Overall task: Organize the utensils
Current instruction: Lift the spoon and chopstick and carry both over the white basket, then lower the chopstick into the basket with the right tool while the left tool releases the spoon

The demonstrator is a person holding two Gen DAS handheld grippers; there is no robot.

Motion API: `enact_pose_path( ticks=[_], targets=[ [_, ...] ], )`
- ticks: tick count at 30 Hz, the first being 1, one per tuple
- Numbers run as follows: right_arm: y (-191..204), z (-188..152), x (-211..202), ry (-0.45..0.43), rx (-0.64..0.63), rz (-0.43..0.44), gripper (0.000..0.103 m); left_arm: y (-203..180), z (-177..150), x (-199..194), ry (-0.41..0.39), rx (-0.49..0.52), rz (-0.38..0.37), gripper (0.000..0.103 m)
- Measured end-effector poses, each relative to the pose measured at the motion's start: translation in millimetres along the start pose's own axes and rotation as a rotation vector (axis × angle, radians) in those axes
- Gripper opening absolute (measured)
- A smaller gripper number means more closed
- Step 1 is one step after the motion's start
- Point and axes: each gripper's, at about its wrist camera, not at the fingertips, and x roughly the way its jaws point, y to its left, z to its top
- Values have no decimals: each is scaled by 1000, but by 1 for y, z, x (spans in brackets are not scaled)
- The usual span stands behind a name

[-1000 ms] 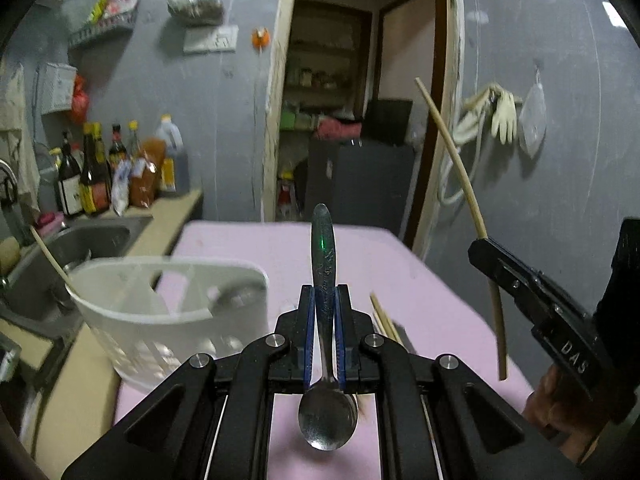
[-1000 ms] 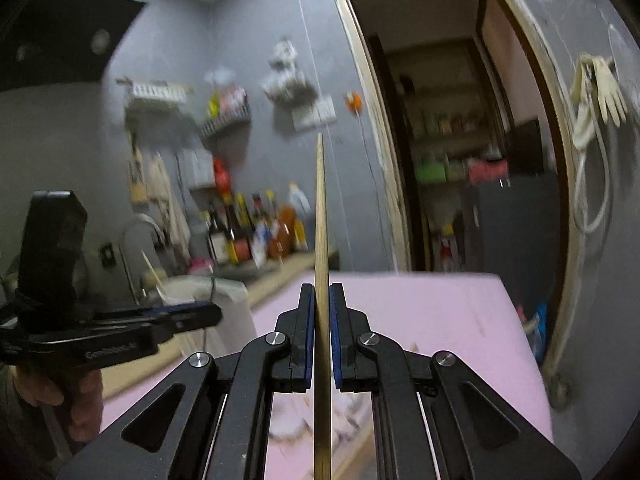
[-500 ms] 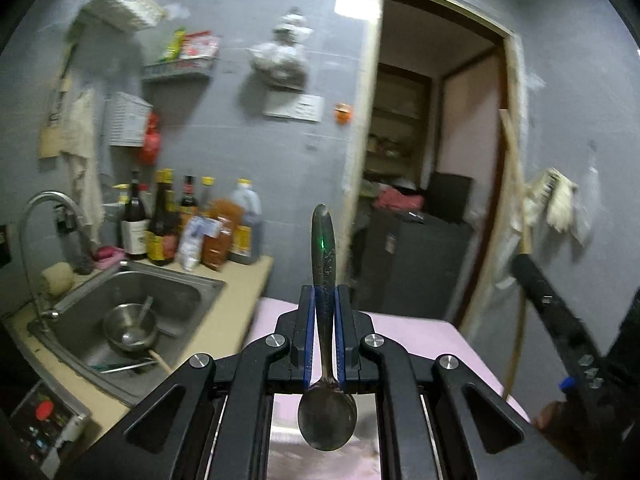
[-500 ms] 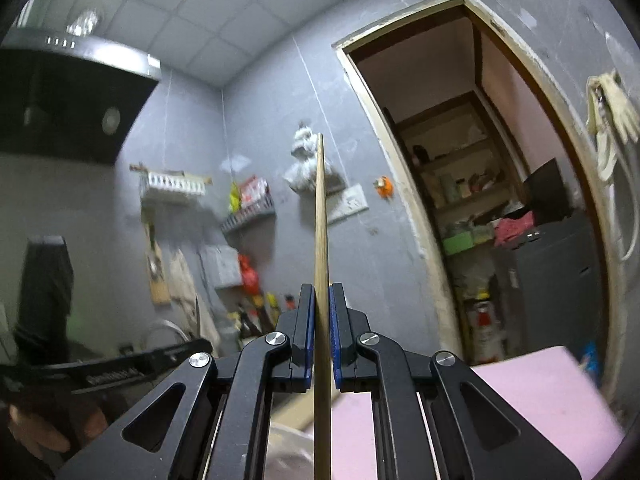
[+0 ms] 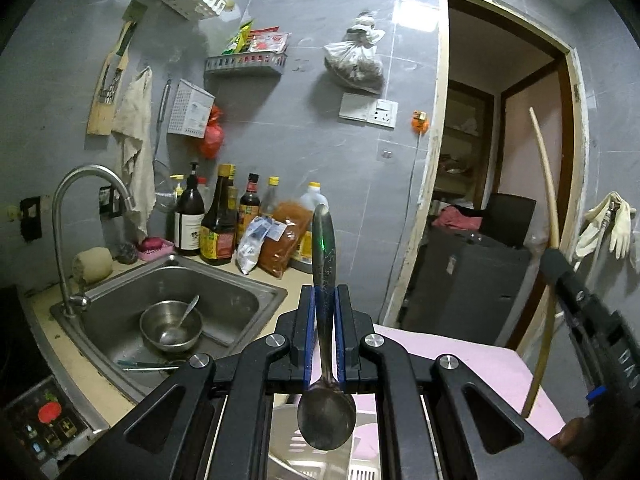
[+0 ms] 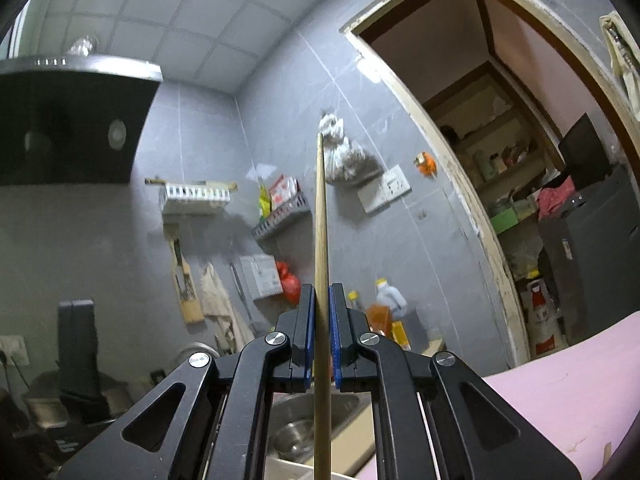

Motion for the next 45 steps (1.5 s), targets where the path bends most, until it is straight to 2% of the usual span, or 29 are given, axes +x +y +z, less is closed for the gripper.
enact_pose_path(
  ticks=[14,23,26,31,35,38,40,43,45],
  targets=[
    [3,-48,11,112,-107,-97,5,2,-29,13,16,7,-12,7],
    [1,-54,1,214,-146,-103,5,-6,-44,14,96,59,-23,7],
    [-1,-56,-2,250,-156,-110,5,-4,-46,12,118,49,-41,7],
    [-2,-57,-5,293,-160,-111,6,-1,-45,3,139,15,-91,10],
    [0,-55,-7,323,-177,-104,7,-4,-41,-5,128,3,-124,22],
    [2,-52,-10,328,-182,-102,13,-5,-37,-12,118,-14,-145,26],
    [2,-47,-13,318,-179,-100,23,-7,-34,-16,113,-17,-152,27],
    [4,-38,-19,299,-186,-100,25,-10,-27,-24,91,-20,-162,37],
    [5,-29,-24,279,-192,-99,36,-13,-24,-29,74,-23,-166,43]
  ],
)
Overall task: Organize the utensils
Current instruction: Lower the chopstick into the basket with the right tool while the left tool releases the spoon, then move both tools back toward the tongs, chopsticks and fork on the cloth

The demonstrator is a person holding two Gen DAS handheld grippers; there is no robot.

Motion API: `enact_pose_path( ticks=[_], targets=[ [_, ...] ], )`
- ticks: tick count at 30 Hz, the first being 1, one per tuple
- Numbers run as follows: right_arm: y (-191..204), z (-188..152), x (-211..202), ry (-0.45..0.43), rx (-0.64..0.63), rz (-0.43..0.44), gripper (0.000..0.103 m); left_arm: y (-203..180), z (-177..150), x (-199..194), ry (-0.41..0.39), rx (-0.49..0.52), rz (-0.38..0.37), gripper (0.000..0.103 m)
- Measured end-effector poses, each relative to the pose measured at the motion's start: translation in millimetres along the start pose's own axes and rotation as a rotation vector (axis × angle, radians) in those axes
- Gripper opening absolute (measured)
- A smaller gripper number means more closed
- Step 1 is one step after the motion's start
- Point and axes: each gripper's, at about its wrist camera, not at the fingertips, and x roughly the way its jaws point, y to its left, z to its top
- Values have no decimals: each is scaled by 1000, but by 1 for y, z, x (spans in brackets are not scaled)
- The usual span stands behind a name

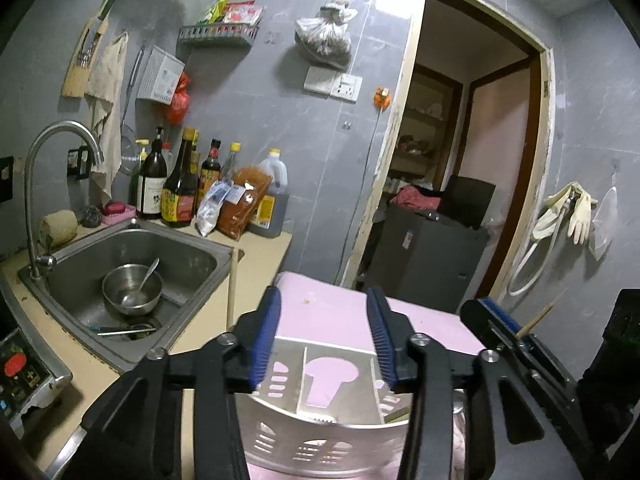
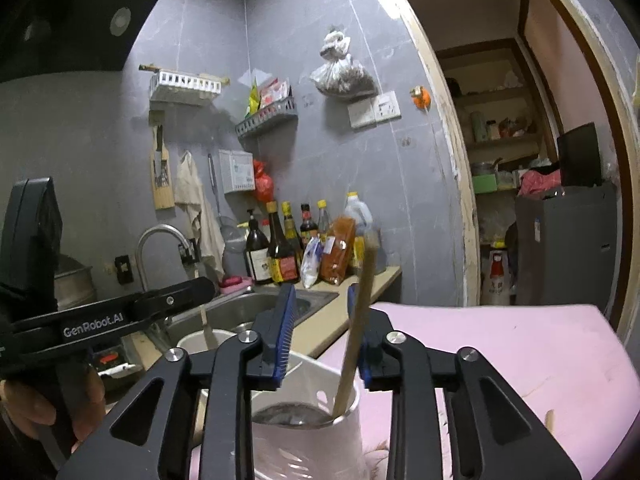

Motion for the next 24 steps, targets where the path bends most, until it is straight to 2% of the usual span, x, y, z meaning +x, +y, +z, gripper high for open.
enact_pose_path(
  ticks=[1,3,5,7,9,14,16,18,24],
  targets=[
    [-1,4,-5,-15,-2,-2,44,-1,1,-2,-6,-1,-3,45],
    [-2,10,-14,-41,-9,-11,51,-6,4,-8,-24,-5,-10,55],
    [-5,19,-25,-69,-20,-30,57,-10,7,-13,-44,-8,-18,60],
    [-8,25,-36,-92,-27,-49,70,-16,8,-18,-61,0,-24,68],
    [-14,31,-52,-120,-40,-79,76,-23,8,-24,-82,12,-29,81],
    [-28,38,-88,-157,-70,-166,91,-44,5,-36,-114,32,-71,96],
    [-34,39,-105,-170,-81,-199,99,-54,1,-38,-119,37,-95,98],
    [-39,40,-120,-180,-94,-233,103,-64,-3,-40,-116,51,-115,99],
    [-54,35,-156,-171,-142,-325,103,-97,-23,-42,-77,129,-163,99]
  ],
)
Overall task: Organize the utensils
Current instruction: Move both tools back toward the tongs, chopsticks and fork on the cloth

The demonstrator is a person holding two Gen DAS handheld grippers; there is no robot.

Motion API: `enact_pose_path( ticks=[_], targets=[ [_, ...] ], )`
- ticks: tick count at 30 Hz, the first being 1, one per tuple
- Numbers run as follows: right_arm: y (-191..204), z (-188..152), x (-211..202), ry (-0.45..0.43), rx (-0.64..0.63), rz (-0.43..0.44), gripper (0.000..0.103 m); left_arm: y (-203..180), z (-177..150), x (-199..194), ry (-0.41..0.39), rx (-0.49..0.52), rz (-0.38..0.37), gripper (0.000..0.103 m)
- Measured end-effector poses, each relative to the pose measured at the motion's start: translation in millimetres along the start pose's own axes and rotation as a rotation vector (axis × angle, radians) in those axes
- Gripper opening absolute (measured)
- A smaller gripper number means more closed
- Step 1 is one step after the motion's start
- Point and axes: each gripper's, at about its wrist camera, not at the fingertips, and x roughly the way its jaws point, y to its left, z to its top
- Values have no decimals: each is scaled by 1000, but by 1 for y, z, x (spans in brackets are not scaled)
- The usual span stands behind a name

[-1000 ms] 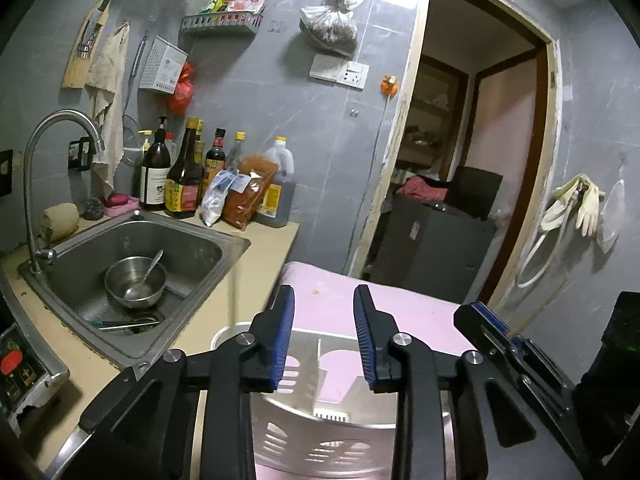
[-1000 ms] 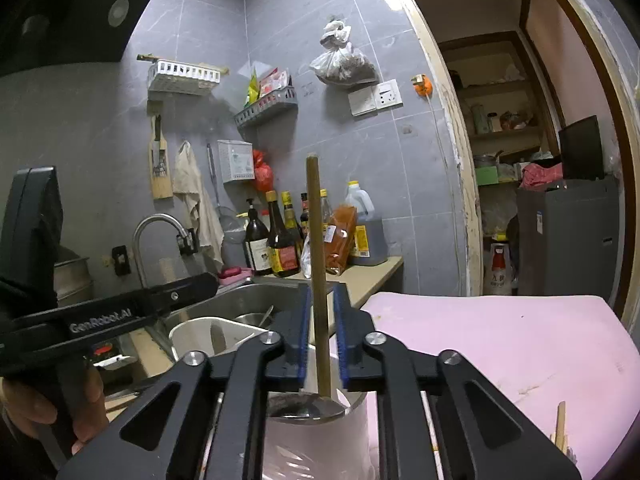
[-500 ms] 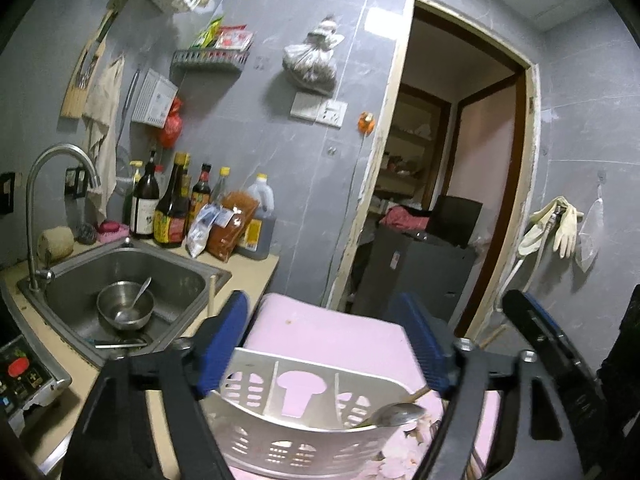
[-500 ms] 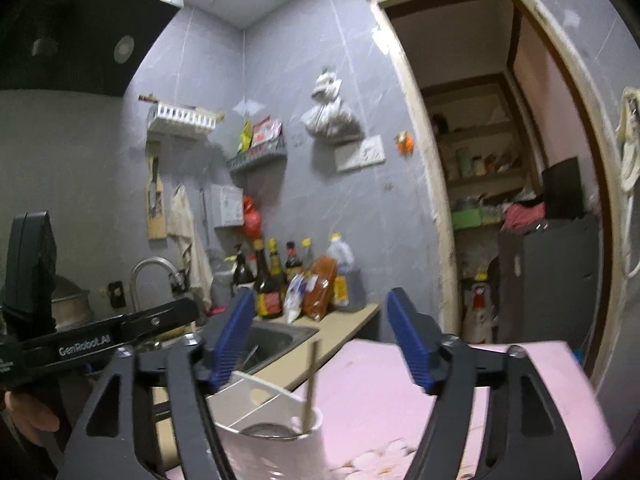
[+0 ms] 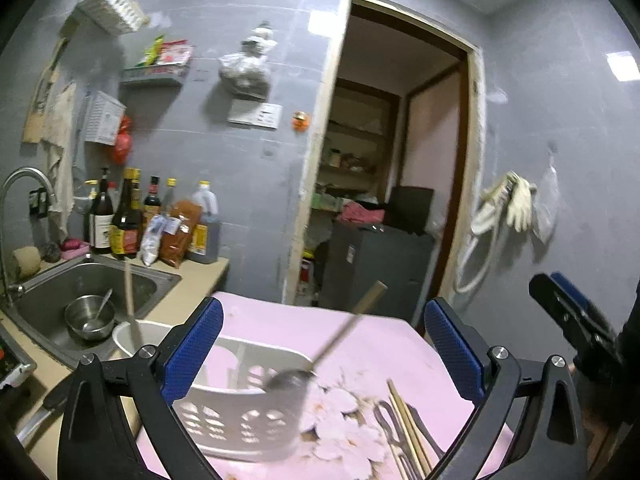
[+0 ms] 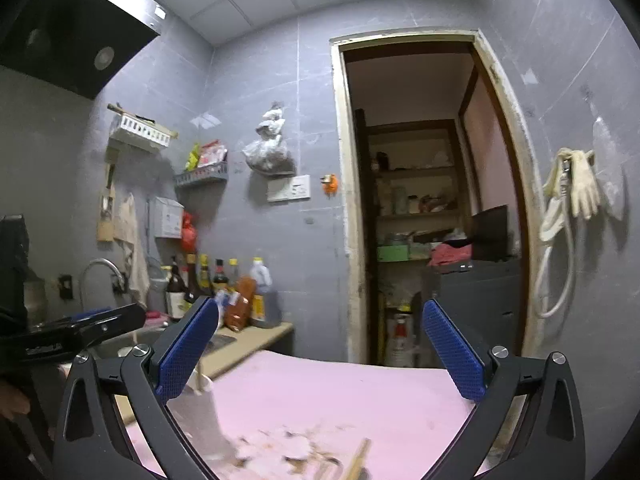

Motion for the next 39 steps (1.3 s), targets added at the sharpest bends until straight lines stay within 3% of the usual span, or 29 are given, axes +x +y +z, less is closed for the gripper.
enact_pose_path(
  ticks=[10,22,31,34,39],
  targets=[
    [-33,-27,-16,119,-28,-86,103,-42,-45,19,162,94,-60,99],
    [-47,-75,-13,425,-53,-125,103,-63,-98,47,402,154,-63,99],
    [-48,-102,-2,630,-57,-76,102,-54,-126,74,604,125,-87,98],
    [-41,-110,3,686,-72,-38,98,-47,-132,83,664,94,-84,92],
    [-27,-124,9,772,-104,38,83,-39,-142,94,757,50,-99,68]
  ],
)
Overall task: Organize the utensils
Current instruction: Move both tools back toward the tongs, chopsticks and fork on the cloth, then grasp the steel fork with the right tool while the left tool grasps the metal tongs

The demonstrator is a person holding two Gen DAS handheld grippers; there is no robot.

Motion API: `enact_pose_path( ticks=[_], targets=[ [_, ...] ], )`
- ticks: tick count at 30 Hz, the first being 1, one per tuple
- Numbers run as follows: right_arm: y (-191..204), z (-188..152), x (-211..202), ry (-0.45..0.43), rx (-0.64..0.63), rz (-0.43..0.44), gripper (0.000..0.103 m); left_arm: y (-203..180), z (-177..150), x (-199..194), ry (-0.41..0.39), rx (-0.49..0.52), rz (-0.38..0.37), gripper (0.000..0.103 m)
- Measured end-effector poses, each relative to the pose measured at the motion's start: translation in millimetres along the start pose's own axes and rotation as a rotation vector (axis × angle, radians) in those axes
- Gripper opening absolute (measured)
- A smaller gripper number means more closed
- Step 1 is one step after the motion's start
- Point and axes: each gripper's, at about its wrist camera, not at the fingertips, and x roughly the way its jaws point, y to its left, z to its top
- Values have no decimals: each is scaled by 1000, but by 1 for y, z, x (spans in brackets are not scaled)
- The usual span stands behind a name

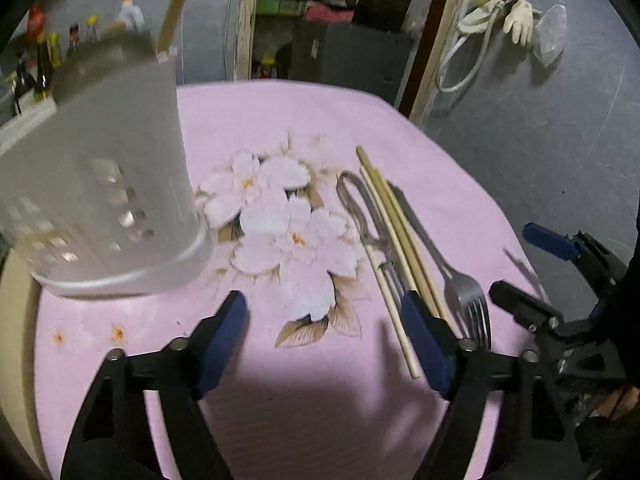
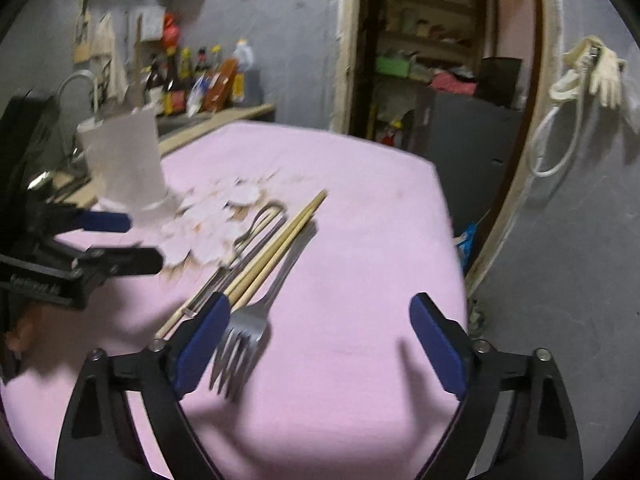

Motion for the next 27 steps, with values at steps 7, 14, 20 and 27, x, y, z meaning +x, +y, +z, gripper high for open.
enact_pose_path(
  ticks=[7,14,20,27],
  targets=[
    [19,-4,17,86,-74,39,76,3,3,5,44,-11,-22,60],
    [16,-3,23,115,-69,58,51,4,10,8,60,-28,-54,52],
    [3,-2,23,113,-20,62,24,0,24,13,83,-51,-106,41],
    [-11,-2,21,103,4,20,22,-23,40,32,122,21,-112,30]
  ],
)
